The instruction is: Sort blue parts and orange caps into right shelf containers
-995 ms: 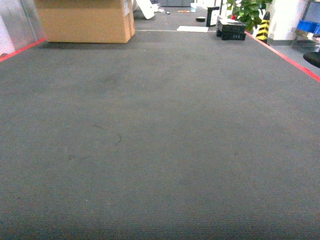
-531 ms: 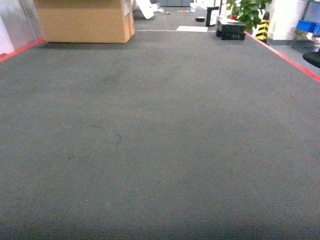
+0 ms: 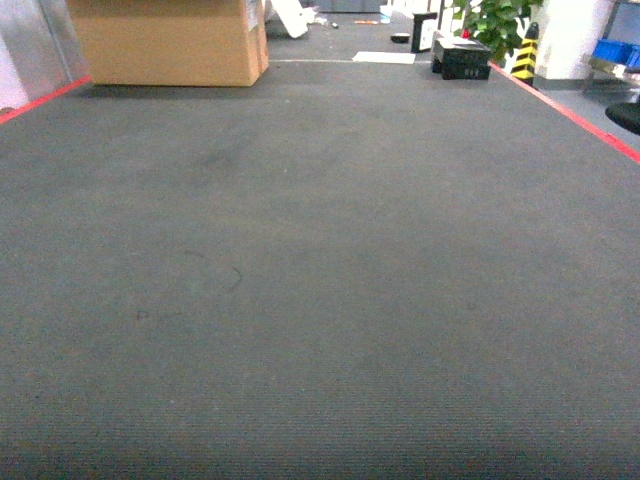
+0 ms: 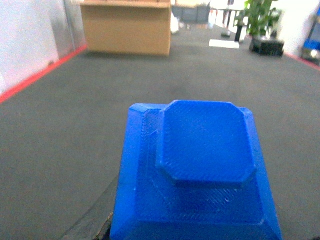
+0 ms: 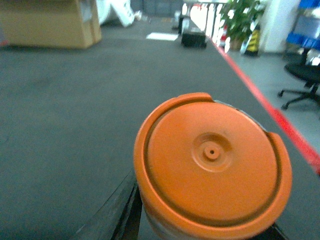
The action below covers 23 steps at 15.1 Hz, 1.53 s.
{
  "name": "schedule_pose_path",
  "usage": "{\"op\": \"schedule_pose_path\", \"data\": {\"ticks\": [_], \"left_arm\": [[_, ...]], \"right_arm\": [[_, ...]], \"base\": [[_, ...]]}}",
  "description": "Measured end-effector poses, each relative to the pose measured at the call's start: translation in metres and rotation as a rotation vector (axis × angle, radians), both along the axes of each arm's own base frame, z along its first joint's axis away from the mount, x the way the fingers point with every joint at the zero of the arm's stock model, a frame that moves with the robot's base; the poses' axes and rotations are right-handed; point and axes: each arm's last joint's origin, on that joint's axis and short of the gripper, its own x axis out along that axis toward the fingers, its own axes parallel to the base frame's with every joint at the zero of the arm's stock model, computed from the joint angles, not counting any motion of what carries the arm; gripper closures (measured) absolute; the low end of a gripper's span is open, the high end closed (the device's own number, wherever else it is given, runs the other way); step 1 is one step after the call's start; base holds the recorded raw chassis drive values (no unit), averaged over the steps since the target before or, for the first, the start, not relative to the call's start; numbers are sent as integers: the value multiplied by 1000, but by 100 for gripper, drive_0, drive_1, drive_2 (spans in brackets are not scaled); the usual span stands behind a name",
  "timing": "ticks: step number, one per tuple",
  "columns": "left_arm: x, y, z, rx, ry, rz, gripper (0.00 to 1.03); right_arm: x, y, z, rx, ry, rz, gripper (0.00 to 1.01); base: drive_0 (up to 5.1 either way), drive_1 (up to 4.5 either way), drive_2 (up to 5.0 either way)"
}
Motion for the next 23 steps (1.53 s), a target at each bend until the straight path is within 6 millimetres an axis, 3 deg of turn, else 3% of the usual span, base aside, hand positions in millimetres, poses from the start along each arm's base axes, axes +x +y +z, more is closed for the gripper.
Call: {"op": "schedule_pose_path", "data": {"ticks": [13, 23], "left_arm": [[0, 0, 0, 0, 0, 2, 59], [0, 0, 0, 0, 0, 3, 59]], "right_arm": [[-7, 0, 1, 2, -26, 1, 57], [-7, 0, 1, 2, -26, 1, 57]], "base": [[-5, -5, -5], [-159, -159, -159]]}}
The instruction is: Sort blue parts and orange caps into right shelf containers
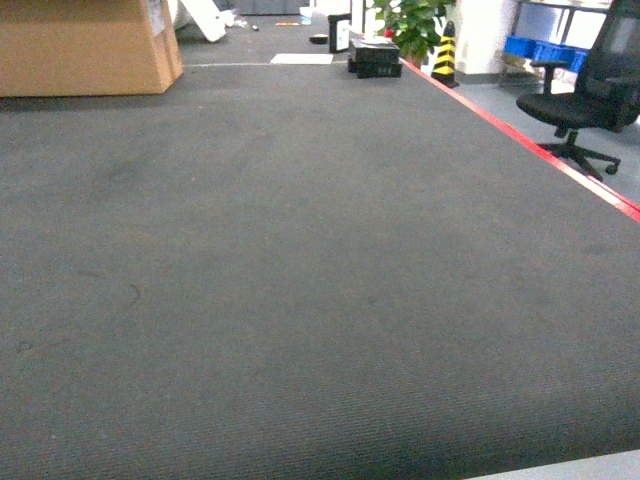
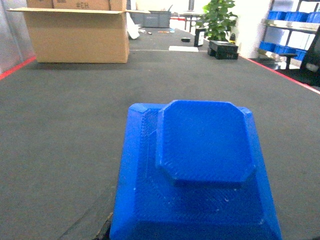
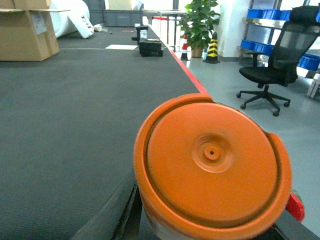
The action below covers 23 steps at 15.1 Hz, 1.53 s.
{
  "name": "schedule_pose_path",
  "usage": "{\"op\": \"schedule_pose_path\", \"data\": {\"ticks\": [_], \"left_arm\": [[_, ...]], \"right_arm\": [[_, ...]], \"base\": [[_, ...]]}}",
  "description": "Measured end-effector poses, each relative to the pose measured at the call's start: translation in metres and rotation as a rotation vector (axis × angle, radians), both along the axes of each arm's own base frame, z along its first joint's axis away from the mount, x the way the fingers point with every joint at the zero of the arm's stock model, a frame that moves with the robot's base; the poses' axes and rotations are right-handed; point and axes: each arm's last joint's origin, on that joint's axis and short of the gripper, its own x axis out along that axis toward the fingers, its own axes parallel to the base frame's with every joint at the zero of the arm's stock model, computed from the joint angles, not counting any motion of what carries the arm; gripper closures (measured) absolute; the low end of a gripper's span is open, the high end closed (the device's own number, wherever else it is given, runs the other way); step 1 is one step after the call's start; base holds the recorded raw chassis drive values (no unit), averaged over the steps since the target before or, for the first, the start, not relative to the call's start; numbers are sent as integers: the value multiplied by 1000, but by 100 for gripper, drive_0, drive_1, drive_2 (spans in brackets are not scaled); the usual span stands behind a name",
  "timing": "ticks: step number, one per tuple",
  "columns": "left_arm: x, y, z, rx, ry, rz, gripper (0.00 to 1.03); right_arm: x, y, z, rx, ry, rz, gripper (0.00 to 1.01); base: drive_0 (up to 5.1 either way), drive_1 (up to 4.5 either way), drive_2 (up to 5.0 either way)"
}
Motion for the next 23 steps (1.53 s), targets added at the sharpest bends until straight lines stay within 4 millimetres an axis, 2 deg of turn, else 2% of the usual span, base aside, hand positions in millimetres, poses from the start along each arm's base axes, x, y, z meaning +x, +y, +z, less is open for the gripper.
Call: {"op": "schedule_pose_path", "data": {"ticks": [23], "left_arm": [[0, 0, 0, 0, 0, 0, 59]], "right_arm": [[0, 0, 0, 0, 0, 0, 57]], "base": [[-155, -155, -155]]}}
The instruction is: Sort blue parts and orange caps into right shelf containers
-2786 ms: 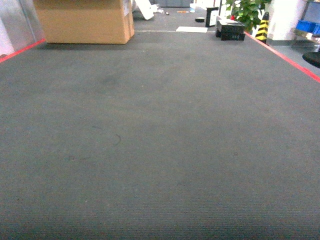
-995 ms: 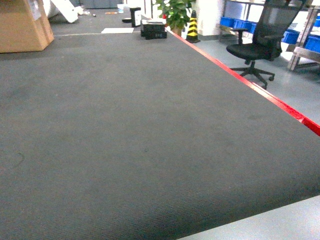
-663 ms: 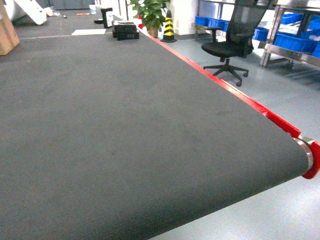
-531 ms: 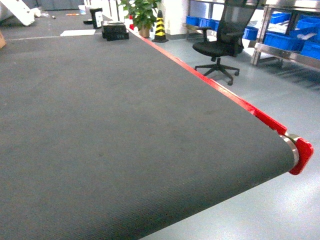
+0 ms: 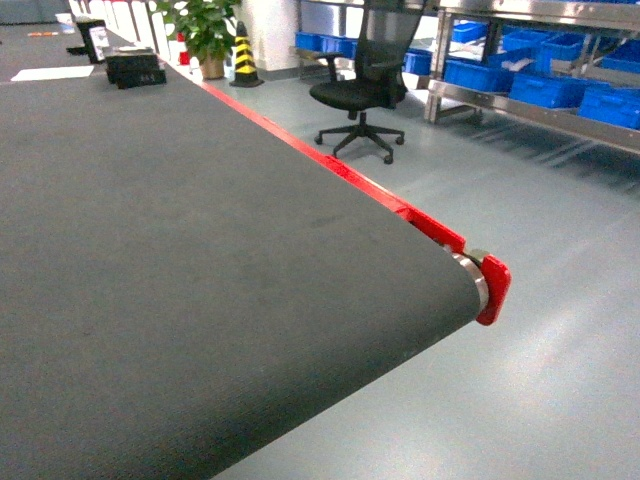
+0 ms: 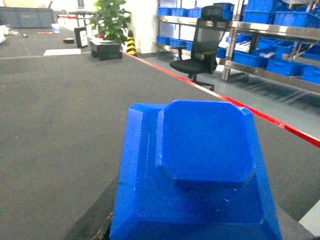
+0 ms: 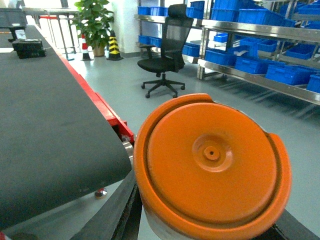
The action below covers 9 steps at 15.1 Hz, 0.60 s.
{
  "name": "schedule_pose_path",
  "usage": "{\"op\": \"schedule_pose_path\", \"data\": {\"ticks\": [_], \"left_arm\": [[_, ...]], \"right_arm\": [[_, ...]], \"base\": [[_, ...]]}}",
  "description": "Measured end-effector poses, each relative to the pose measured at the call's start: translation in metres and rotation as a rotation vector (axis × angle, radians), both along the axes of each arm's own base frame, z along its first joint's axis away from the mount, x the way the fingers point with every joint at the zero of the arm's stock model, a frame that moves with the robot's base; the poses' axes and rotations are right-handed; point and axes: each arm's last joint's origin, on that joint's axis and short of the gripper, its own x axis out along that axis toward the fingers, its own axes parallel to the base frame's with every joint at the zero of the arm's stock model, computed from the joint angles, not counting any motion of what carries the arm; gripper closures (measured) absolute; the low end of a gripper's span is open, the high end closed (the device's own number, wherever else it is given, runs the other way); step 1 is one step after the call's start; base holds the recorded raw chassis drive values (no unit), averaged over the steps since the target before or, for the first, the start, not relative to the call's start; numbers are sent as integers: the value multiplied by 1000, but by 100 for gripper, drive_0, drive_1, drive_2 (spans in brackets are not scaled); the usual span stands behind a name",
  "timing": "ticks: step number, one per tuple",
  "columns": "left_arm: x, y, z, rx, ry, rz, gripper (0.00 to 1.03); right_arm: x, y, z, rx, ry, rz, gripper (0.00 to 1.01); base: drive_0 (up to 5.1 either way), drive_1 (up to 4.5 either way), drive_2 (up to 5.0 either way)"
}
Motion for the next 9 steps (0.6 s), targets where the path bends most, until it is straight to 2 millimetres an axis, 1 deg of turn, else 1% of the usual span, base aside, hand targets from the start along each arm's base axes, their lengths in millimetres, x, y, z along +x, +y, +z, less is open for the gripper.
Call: {"op": "schedule_pose_path", "data": {"ticks": [9], "left_arm": [[0, 0, 0, 0, 0, 0, 59]], "right_arm": [[0, 0, 0, 0, 0, 0, 57]], "base": [[-166, -166, -166]]}}
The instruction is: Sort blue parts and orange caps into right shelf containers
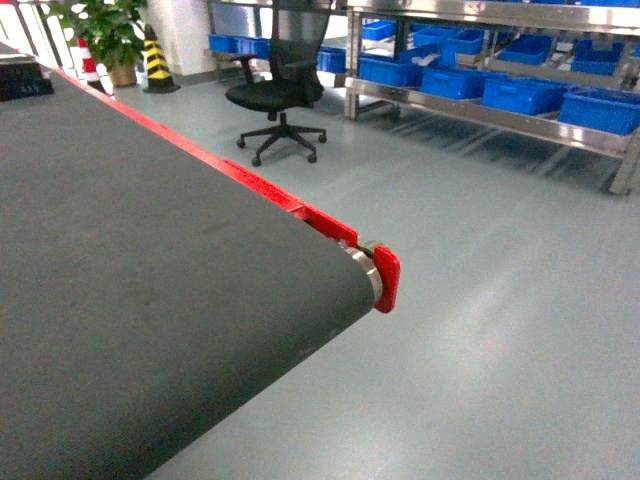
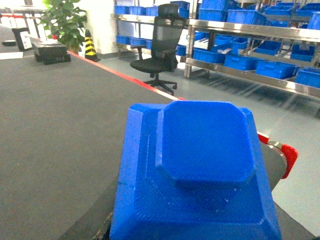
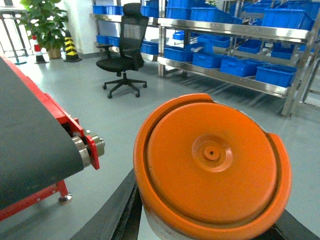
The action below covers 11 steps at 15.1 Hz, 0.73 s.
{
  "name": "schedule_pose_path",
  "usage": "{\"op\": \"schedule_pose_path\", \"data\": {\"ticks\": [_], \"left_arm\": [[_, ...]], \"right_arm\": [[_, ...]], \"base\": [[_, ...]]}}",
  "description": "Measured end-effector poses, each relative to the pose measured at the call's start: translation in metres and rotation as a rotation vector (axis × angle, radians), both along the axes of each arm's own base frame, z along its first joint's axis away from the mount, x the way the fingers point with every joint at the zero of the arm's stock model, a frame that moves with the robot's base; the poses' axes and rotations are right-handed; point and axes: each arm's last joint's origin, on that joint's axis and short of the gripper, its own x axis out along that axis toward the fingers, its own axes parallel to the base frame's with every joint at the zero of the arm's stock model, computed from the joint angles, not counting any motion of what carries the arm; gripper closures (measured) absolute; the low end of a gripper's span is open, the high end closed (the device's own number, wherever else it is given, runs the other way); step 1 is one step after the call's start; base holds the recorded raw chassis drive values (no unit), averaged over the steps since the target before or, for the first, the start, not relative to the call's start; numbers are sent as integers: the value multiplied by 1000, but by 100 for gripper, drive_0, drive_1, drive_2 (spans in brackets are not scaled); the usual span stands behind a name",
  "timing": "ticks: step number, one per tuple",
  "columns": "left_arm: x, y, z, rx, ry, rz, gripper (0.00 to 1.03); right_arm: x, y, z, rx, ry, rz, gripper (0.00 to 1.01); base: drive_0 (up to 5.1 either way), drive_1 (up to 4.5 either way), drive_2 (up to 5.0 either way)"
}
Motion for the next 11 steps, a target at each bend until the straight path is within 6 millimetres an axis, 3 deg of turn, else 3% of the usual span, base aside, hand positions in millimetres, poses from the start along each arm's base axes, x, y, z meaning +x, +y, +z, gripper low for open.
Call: {"op": "schedule_pose_path", "data": {"ticks": [11], "left_arm": [[0, 0, 0, 0, 0, 0, 59]], "right_arm": [[0, 0, 0, 0, 0, 0, 57]], "base": [[-166, -166, -166]]}}
